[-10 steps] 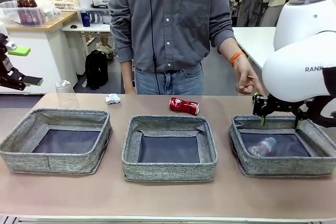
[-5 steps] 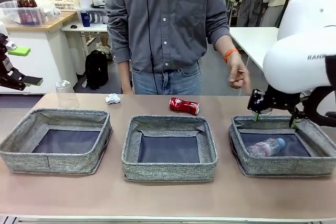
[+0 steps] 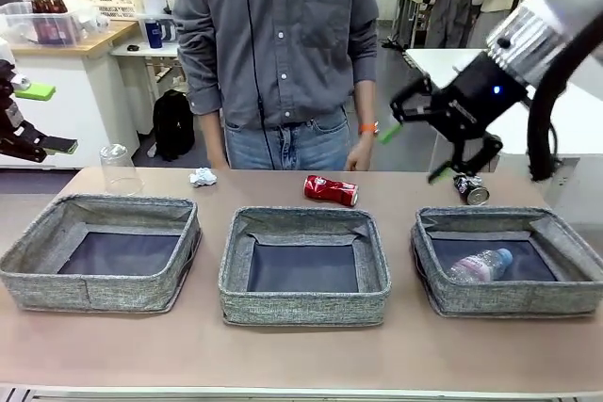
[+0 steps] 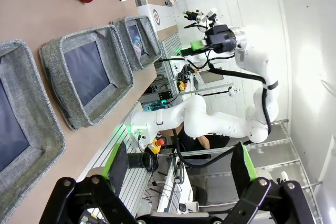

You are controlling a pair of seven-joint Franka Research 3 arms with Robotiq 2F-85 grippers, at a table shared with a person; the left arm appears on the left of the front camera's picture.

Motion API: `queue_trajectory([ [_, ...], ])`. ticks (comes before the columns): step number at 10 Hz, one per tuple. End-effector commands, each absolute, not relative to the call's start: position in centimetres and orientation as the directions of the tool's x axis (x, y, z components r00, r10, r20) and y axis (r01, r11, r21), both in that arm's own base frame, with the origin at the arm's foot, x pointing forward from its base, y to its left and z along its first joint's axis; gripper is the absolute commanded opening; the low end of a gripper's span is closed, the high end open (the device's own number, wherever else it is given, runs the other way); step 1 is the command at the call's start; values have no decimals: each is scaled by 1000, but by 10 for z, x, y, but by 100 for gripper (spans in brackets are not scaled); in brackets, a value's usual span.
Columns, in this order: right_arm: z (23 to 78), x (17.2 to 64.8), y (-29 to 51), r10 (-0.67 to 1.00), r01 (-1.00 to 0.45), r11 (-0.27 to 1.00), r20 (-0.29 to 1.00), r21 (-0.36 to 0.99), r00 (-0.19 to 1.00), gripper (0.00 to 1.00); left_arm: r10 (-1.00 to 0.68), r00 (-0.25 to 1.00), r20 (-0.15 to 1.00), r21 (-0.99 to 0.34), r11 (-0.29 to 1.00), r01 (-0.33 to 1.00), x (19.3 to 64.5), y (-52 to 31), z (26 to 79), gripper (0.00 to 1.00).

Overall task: Sort the waste into the appropriate baskets.
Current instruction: Place the picked waste into the Fabric basket indicated by the person.

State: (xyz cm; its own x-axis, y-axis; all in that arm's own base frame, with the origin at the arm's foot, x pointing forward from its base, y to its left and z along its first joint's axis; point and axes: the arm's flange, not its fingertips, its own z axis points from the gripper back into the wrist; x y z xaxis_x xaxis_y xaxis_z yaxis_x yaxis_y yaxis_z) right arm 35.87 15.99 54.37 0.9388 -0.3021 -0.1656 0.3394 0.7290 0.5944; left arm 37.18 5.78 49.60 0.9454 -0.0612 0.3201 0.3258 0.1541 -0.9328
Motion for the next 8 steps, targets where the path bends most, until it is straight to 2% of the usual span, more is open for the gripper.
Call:
queue_trajectory([
  [1, 527, 365, 148, -39, 417, 435, -446, 798, 894, 100, -53, 943, 330, -931, 148, 334, 372, 58, 498, 100],
  [2, 522, 363, 144, 32, 401, 332, -435, 854, 900, 100, -53, 943, 330, -931, 148, 334, 372, 58, 498, 100],
  [4, 507, 359, 136, 14, 420, 216, -433, 881, 901, 100, -53, 943, 330, -931, 148, 334, 372, 58, 498, 100],
  [5, 504, 356, 131, -29, 352, 180, -353, 919, 935, 100, -53, 943, 330, -931, 148, 334, 372, 58, 498, 100],
  [6, 524, 359, 143, -8, 377, 306, -393, 874, 919, 100, -53, 943, 330, -931, 148, 334, 372, 58, 498, 100],
  [8, 524, 359, 143, -8, 377, 306, -393, 874, 919, 100, -53, 943, 330, -931, 148, 334, 372, 58, 498, 100],
])
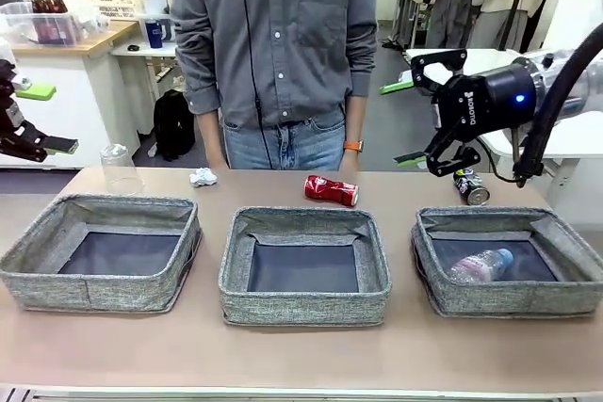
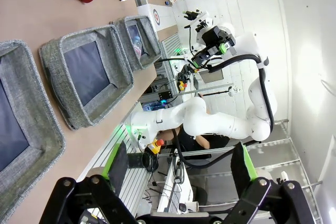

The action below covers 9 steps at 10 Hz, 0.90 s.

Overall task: Sort the waste into the appropriate baskets.
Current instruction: Place the picked waste into the Fabric basket indicated by the person, then pick up the waste item pointed out by the person.

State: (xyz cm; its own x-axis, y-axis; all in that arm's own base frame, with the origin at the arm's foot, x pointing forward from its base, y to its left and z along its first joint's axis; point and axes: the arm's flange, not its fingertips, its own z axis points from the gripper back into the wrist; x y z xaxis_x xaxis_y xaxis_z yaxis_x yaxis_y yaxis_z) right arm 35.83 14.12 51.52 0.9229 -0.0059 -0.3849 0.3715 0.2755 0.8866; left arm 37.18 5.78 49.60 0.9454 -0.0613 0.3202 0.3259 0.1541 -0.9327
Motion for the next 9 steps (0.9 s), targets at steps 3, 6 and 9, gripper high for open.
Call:
queue_trajectory([
  [3, 524, 359, 143, -8, 377, 306, -393, 874, 919, 100, -53, 943, 330, -931, 148, 334, 372, 58, 498, 100],
  [6, 524, 359, 143, -8, 377, 306, -393, 874, 919, 100, -53, 943, 330, -931, 148, 334, 372, 58, 498, 100],
  [9, 524, 359, 143, -8, 377, 306, -393, 874, 919, 100, -53, 943, 330, -931, 148, 334, 372, 58, 498, 100],
])
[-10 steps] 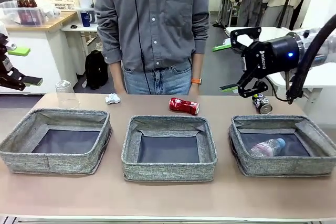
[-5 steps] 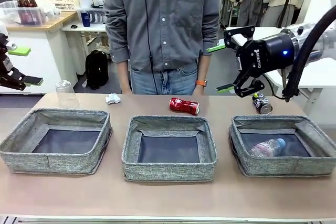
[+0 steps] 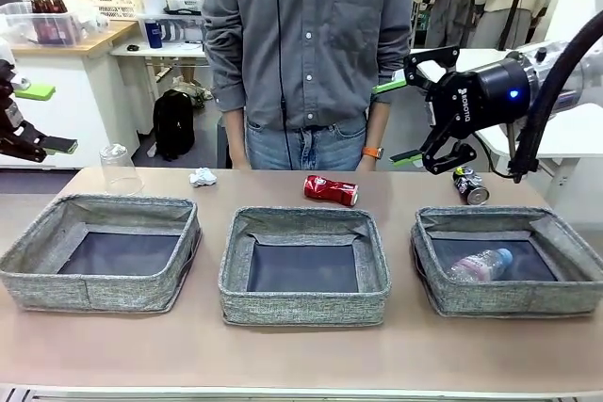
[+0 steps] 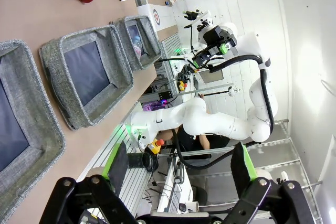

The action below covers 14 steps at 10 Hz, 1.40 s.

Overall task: Sort the waste into the appropriate baskets.
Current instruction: Pick up the waste item pointed out by the person.

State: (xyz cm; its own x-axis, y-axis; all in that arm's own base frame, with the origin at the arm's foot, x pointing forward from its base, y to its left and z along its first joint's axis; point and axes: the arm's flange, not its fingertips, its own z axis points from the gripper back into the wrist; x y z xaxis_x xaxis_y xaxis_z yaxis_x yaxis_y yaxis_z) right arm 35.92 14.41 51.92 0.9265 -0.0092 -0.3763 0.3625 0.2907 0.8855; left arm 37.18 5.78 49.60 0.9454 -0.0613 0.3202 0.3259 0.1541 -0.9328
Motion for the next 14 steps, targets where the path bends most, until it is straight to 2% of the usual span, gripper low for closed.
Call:
queue_trajectory([
  [1, 524, 359, 143, -8, 377, 306, -393, 874, 919, 100, -53, 943, 330, -931, 148, 334, 372, 58, 498, 100],
  [14, 524, 359, 143, -8, 377, 306, -393, 874, 919, 100, -53, 943, 330, -931, 148, 334, 372, 58, 498, 100],
])
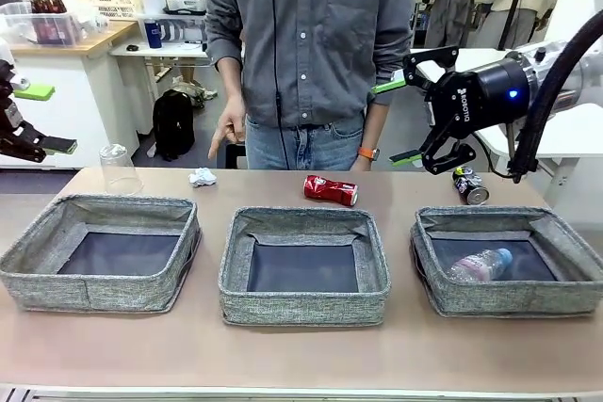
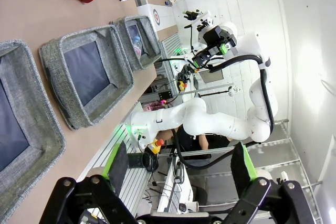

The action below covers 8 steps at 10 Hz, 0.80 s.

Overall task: Sort the waste into the appropriate baskets.
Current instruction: Pick up the waste item pointed out by the person.

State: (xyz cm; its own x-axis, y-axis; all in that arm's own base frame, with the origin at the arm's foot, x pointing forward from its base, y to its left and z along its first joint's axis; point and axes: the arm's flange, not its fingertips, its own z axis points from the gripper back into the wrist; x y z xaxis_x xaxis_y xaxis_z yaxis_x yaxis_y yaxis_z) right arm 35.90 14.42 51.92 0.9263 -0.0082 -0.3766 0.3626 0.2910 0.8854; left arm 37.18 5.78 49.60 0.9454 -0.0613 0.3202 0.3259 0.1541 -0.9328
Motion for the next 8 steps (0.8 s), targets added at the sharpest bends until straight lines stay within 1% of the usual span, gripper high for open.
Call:
queue_trajectory([
  [1, 524, 359, 143, -8, 377, 306, -393, 874, 919, 100, -53, 943, 330, -931, 148, 334, 372, 58, 498, 100],
  [2, 524, 359, 143, -8, 377, 306, -393, 874, 919, 100, -61, 945, 320, -933, 154, 326, 372, 58, 496, 100],
  [3, 524, 359, 143, -8, 377, 306, -393, 874, 919, 100, -102, 942, 319, -880, 337, 335, 384, 53, 499, 100],
  [4, 524, 359, 143, -8, 377, 306, -393, 874, 919, 100, -116, 929, 351, -769, 530, 356, 401, 40, 504, 100],
  [5, 524, 359, 143, -8, 377, 306, -393, 874, 919, 100, -187, 928, 321, -692, 623, 365, 417, 20, 507, 100],
  [6, 524, 359, 143, -8, 377, 306, -393, 874, 919, 100, -261, 920, 291, -594, 705, 388, 438, -7, 504, 100],
  [7, 524, 359, 143, -8, 377, 306, -393, 874, 919, 100, -306, 912, 272, -514, 755, 406, 455, -29, 499, 100],
  [8, 524, 359, 143, -8, 377, 306, -393, 874, 919, 100, -330, 912, 243, -464, 786, 408, 470, -50, 491, 100],
])
